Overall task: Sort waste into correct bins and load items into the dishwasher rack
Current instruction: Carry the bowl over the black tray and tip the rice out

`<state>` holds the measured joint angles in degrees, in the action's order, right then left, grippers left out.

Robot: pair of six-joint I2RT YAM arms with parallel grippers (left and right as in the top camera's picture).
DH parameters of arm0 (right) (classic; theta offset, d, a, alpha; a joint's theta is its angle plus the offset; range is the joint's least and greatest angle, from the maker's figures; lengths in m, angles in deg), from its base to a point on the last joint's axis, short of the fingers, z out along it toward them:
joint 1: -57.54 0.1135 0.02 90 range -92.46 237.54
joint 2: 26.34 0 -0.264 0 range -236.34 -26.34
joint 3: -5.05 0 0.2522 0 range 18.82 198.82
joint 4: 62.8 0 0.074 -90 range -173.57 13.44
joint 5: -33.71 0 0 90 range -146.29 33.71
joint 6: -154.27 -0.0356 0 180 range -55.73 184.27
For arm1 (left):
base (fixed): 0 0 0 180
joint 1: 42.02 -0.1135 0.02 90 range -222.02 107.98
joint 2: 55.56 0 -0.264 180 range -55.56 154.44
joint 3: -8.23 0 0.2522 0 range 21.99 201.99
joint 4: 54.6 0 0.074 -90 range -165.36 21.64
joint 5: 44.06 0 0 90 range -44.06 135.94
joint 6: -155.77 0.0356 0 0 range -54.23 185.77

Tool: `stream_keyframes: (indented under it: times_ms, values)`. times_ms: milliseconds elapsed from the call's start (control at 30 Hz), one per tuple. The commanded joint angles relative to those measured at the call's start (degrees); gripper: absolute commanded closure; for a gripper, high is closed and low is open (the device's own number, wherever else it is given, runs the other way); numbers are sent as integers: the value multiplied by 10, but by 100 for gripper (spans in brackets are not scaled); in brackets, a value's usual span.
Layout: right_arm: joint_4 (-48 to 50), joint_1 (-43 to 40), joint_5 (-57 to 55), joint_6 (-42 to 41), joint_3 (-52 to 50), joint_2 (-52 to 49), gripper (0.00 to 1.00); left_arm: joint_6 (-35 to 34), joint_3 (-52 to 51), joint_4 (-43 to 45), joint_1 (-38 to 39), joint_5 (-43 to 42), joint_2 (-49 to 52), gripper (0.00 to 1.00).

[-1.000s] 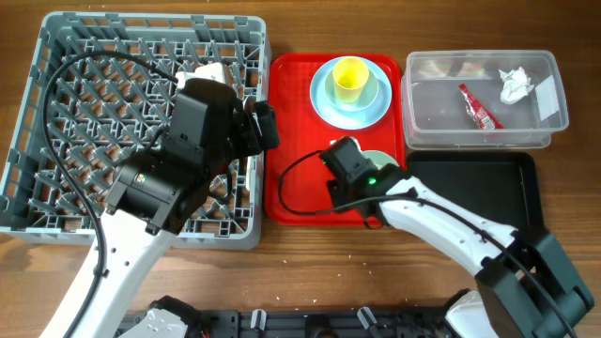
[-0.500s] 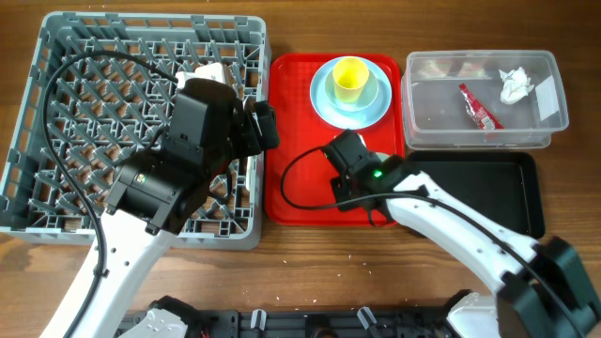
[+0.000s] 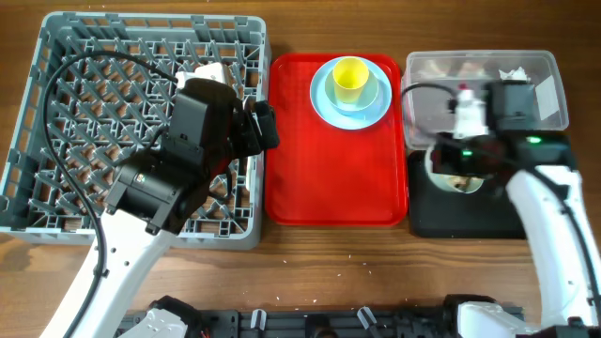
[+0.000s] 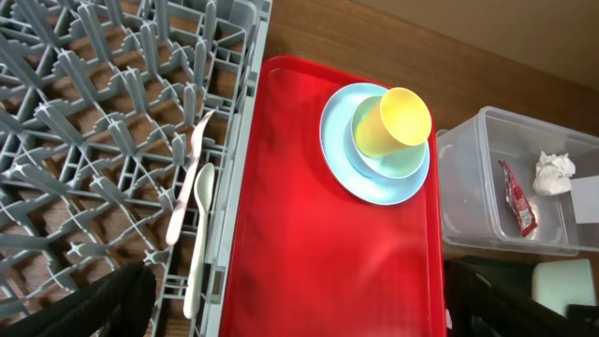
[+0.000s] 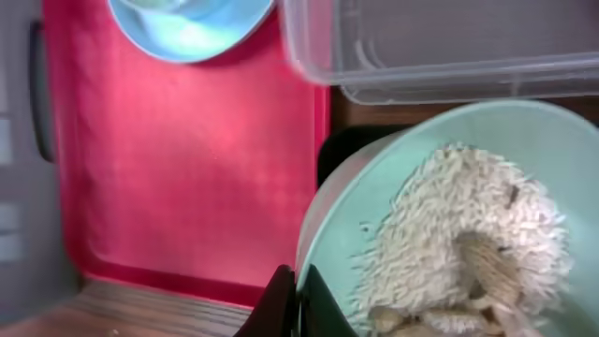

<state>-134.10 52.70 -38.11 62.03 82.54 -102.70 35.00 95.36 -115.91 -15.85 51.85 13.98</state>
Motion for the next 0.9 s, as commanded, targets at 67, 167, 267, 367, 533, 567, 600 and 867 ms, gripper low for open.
stream_keyframes:
  times_ms: [67, 167, 267, 367, 533, 567, 600, 867]
  values:
    - [39, -217, 292, 107, -89, 11, 96, 1, 6, 1, -2, -3, -1, 0]
    - [114, -326, 517, 172, -179, 0, 96, 1, 6, 1, -2, -3, -1, 0]
    - [130, -362, 574, 171, -200, -8, 96, 1, 6, 1, -2, -3, -1, 0]
    - [194, -419, 677, 106, -203, -38, 96, 1, 6, 1, -2, -3, -1, 0]
    - [256, -456, 748, 33, -203, -167, 96, 1, 6, 2, -2, -3, -1, 0]
    - [256, -459, 748, 33, -203, -181, 96, 1, 6, 1, -2, -3, -1, 0]
    - [254, -462, 748, 28, -203, -191, 96, 1, 6, 1, -2, -3, -1, 0]
    - [191, -471, 748, -132, -203, -143, 96, 1, 6, 1, -2, -3, -1, 0]
